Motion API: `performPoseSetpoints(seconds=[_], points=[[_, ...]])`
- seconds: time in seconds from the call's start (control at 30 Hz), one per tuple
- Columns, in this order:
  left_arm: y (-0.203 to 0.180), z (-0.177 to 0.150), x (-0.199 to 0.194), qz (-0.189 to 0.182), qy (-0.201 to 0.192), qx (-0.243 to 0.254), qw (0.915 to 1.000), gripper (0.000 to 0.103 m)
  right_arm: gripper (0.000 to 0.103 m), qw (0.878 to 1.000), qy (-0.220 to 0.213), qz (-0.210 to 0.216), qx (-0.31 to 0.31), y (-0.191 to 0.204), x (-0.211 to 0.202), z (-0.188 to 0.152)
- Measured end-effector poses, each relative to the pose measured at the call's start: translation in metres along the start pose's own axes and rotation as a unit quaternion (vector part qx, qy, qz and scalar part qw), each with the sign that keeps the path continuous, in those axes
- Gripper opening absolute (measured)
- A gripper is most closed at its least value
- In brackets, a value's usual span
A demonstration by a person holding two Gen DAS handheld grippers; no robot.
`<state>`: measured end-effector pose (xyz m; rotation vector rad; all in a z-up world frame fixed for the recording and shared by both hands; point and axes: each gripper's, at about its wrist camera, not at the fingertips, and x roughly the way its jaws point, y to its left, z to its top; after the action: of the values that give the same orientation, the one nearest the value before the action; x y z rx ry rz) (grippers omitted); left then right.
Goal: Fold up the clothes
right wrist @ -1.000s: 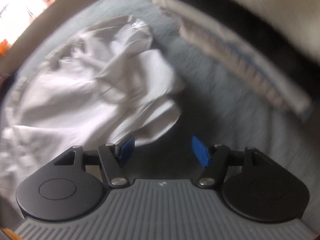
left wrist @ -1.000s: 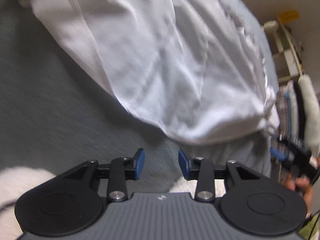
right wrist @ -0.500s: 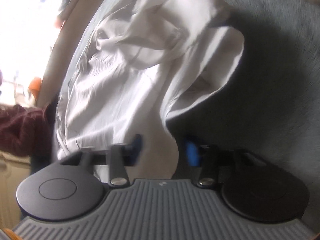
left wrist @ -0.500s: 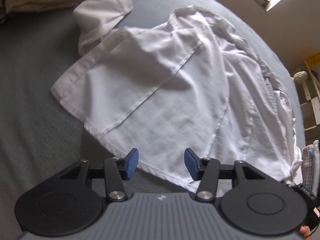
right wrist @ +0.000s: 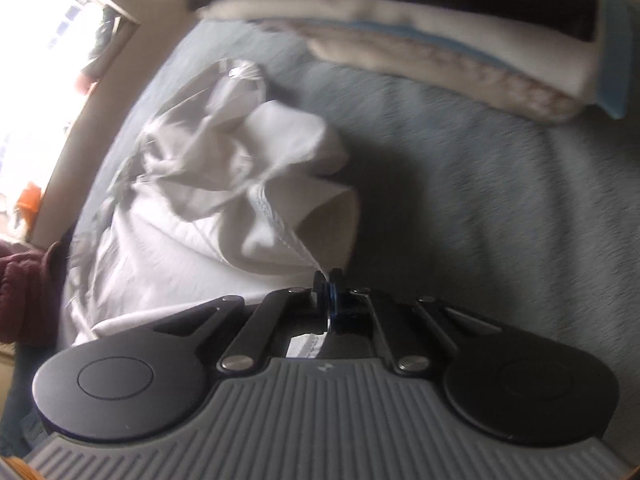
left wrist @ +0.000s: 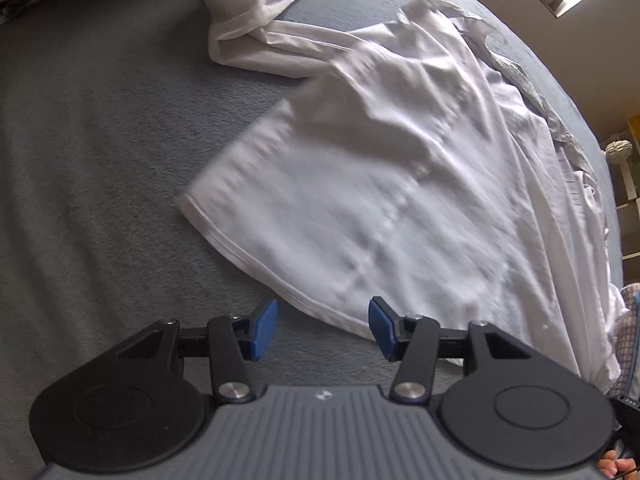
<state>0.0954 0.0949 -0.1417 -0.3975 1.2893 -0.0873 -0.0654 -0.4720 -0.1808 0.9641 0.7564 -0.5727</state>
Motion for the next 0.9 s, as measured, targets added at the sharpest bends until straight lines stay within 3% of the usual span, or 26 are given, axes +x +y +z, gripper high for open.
performPoseSetpoints(seconds=[0.2,0.3,0.6,0.67,0.8,0.9], points=[[0.003,-0.002,-0.013,0.018,-0.028,0.025,0.9991,0.053,0.0,0.998,-0.039,-0.032,0.039,-0.022,-0.005,0.009],[0.001,-0.001,-0.009,0.038,-0.033,0.053,0.9973,0.06,0.0,0.998,-0.025,-0.019,0.049,-0.031,-0.009,0.007],[-0.011,-0.001,0.013,0.111,-0.05,0.138,0.983,0.06,0.007,0.995,0.005,0.025,0.096,-0.041,-0.01,-0.007],[-0.013,-0.001,0.021,0.124,-0.043,0.148,0.9803,0.055,0.007,0.996,0.008,0.025,0.089,-0.038,-0.008,-0.009],[-0.016,0.0,0.019,0.122,-0.055,0.154,0.9789,0.004,0.005,0.998,0.012,0.017,0.065,-0.03,-0.006,-0.011],[-0.019,0.001,0.009,0.112,-0.055,0.151,0.9807,0.002,0.0,1.0,0.006,0.006,0.029,-0.018,-0.015,-0.008]])
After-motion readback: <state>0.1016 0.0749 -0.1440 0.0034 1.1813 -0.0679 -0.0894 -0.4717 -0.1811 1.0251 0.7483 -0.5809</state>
